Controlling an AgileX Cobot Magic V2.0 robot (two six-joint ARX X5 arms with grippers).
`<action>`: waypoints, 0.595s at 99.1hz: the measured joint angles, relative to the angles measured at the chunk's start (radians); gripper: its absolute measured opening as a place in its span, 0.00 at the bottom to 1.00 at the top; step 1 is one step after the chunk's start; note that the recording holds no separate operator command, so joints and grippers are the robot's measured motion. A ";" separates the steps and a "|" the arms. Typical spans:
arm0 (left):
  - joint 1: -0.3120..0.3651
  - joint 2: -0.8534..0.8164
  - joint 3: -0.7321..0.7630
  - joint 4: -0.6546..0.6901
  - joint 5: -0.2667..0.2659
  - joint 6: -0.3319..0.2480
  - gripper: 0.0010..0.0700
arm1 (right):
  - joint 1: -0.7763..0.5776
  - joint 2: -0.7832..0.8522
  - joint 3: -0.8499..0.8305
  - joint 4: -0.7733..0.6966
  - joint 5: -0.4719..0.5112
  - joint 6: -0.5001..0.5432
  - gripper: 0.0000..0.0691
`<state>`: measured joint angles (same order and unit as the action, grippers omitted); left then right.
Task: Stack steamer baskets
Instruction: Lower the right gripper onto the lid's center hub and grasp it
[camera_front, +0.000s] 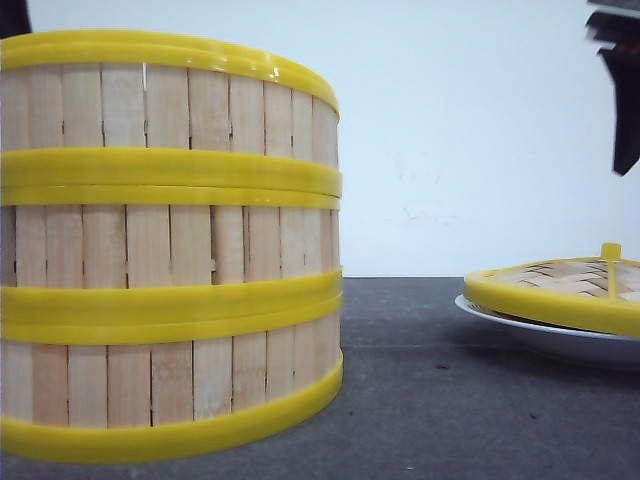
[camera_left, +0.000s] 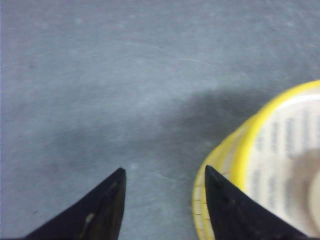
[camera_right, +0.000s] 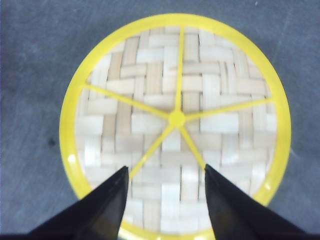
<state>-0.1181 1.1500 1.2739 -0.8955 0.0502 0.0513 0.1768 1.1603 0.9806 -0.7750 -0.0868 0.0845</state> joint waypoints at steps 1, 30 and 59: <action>0.005 -0.001 0.000 -0.001 0.000 0.000 0.42 | 0.000 0.004 0.000 0.005 0.000 0.000 0.42; 0.057 -0.001 0.000 -0.017 -0.006 0.000 0.42 | 0.000 0.144 0.000 0.072 0.000 -0.007 0.41; 0.059 -0.001 0.000 -0.017 -0.006 0.000 0.42 | 0.000 0.234 -0.001 0.134 0.008 -0.010 0.38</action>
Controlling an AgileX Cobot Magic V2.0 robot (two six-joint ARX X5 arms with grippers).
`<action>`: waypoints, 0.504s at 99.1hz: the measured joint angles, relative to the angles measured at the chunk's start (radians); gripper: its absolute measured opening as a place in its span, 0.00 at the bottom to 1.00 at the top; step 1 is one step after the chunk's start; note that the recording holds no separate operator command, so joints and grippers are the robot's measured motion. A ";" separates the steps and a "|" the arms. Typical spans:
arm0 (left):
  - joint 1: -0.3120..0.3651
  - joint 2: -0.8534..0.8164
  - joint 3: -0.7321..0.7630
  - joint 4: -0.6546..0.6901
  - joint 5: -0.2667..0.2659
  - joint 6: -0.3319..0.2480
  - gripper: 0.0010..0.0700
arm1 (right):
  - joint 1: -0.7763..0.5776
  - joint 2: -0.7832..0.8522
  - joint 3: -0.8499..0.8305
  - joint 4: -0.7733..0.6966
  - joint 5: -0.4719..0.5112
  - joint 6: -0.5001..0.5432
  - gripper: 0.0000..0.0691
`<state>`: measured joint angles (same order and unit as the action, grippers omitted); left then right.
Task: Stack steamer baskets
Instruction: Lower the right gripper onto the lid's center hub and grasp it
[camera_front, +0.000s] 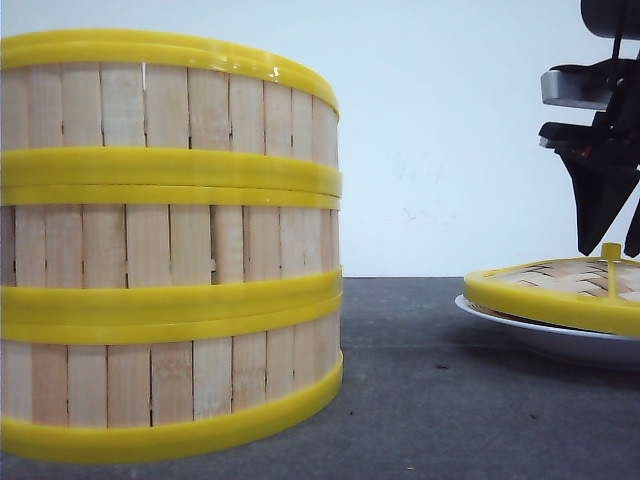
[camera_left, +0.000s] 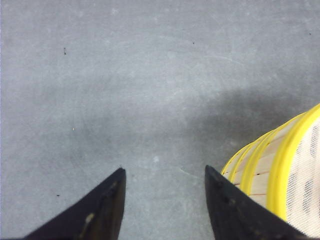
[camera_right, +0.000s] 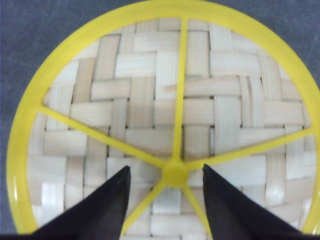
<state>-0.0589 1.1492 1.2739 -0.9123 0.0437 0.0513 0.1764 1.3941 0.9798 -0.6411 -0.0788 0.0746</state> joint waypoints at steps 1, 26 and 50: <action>0.000 0.000 0.000 0.000 0.000 0.000 0.42 | 0.000 0.001 0.000 0.002 0.000 0.000 0.37; 0.000 0.000 0.000 0.000 0.000 0.000 0.42 | 0.000 0.011 0.000 0.007 0.003 0.000 0.19; 0.000 0.000 0.000 0.000 0.000 0.000 0.42 | 0.000 0.011 0.000 0.009 0.003 0.000 0.07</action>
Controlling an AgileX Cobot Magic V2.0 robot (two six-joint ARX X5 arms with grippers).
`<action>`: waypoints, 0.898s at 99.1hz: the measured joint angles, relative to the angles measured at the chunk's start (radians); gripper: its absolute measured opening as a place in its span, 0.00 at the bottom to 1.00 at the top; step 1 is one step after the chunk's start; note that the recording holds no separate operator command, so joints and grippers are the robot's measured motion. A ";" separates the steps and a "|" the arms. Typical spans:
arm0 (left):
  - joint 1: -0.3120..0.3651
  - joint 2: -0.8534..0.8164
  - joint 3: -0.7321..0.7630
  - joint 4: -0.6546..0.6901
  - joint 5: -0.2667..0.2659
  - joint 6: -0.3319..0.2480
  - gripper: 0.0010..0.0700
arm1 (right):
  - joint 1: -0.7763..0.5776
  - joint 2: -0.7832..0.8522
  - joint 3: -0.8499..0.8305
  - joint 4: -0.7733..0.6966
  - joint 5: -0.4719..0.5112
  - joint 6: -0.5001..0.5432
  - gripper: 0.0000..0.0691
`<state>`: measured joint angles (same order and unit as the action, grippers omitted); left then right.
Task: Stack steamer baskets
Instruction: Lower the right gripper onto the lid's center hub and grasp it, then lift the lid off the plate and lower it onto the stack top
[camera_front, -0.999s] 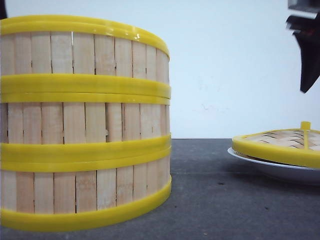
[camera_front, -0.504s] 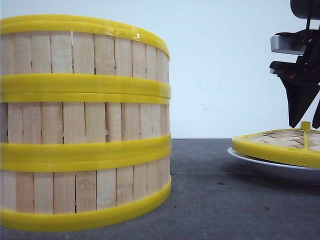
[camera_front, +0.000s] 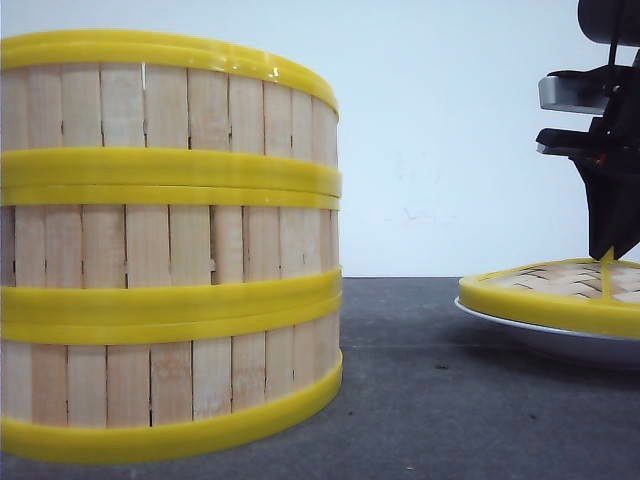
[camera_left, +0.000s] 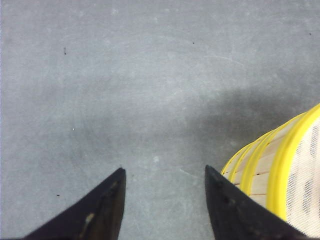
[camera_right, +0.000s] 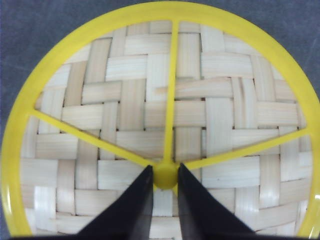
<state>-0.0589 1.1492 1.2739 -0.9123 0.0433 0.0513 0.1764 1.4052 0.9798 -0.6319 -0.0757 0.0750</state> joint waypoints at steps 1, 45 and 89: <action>0.000 0.000 0.000 0.000 0.000 0.000 0.42 | 0.000 0.000 0.000 0.000 0.000 0.000 0.07; 0.027 0.000 0.000 0.021 0.000 0.000 0.42 | 0.030 -0.032 0.182 -0.126 -0.085 0.000 0.07; 0.083 0.000 0.000 0.034 0.000 0.000 0.42 | 0.312 0.018 0.722 -0.352 -0.115 -0.025 0.07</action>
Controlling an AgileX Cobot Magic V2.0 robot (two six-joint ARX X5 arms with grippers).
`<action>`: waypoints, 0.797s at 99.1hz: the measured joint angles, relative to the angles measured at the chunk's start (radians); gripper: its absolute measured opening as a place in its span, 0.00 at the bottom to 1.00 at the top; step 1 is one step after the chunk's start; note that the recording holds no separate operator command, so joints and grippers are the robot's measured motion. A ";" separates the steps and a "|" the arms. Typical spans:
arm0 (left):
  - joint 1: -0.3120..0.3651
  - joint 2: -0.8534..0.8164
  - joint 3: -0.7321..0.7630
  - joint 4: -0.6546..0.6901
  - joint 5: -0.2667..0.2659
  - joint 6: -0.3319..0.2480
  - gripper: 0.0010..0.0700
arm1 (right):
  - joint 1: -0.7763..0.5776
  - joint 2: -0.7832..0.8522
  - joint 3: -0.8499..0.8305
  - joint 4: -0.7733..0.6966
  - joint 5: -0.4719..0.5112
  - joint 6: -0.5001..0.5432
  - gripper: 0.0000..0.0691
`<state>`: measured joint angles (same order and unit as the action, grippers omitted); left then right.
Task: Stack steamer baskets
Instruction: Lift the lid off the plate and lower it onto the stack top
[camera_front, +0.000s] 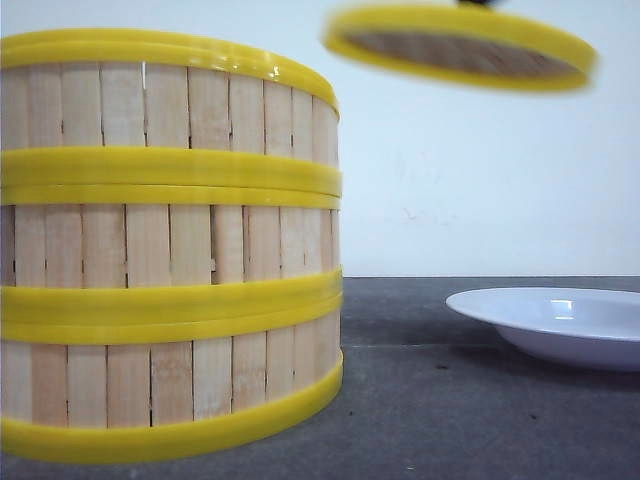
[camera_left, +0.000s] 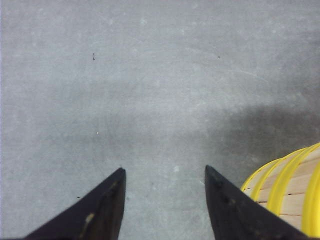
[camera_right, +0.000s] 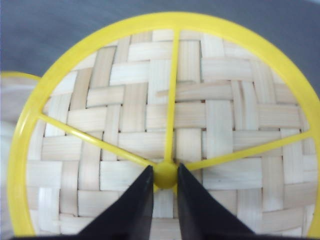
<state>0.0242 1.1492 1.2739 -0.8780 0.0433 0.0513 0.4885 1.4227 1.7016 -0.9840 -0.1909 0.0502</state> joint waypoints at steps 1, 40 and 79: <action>0.000 0.000 0.000 0.000 0.000 0.000 0.42 | 0.009 0.006 0.013 -0.005 0.000 0.000 0.07; 0.000 0.000 0.000 0.000 0.000 0.000 0.42 | 0.293 0.296 0.354 -0.149 0.000 -0.050 0.07; 0.000 0.000 0.000 0.000 0.000 -0.003 0.42 | 0.377 0.380 0.377 -0.157 0.000 -0.076 0.07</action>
<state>0.0242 1.1492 1.2739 -0.8780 0.0437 0.0483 0.8658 1.8027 2.0789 -1.1412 -0.1905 -0.0261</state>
